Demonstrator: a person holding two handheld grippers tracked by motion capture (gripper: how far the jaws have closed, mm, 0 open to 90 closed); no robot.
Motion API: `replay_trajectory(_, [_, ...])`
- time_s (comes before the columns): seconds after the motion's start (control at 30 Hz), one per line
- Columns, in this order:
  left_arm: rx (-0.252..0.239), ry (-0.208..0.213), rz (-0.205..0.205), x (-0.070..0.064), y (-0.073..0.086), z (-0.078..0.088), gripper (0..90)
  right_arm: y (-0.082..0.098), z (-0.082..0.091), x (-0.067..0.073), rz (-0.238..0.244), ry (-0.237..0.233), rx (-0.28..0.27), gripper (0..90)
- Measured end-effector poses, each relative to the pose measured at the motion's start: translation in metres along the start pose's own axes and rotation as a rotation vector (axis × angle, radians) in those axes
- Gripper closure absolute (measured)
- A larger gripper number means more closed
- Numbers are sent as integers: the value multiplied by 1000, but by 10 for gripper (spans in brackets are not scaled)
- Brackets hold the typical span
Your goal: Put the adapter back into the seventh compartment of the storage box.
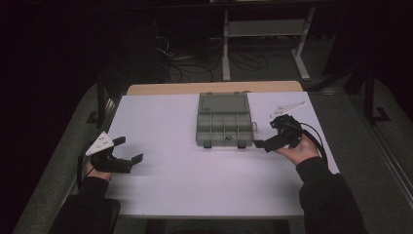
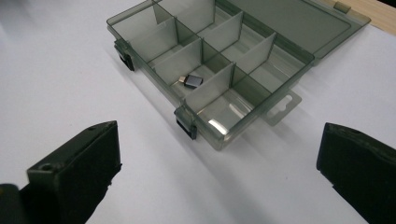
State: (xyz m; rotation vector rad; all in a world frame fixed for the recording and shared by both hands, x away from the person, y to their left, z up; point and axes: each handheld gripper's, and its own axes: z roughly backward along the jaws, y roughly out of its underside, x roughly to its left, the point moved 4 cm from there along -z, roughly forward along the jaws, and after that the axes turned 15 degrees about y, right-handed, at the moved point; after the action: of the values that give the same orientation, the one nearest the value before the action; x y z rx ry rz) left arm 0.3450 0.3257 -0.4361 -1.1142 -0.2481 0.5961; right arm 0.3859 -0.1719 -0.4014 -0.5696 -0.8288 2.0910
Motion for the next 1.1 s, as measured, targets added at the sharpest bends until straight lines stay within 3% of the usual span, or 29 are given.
replay_trajectory(0.57, [3,-1,-1,0,0,0,0,32,12,-6,-68,10,-24,0])
replay_trajectory(1.1, [4,0,-4,0,0,0,0,59,26,-6,-119,45,-86,0])
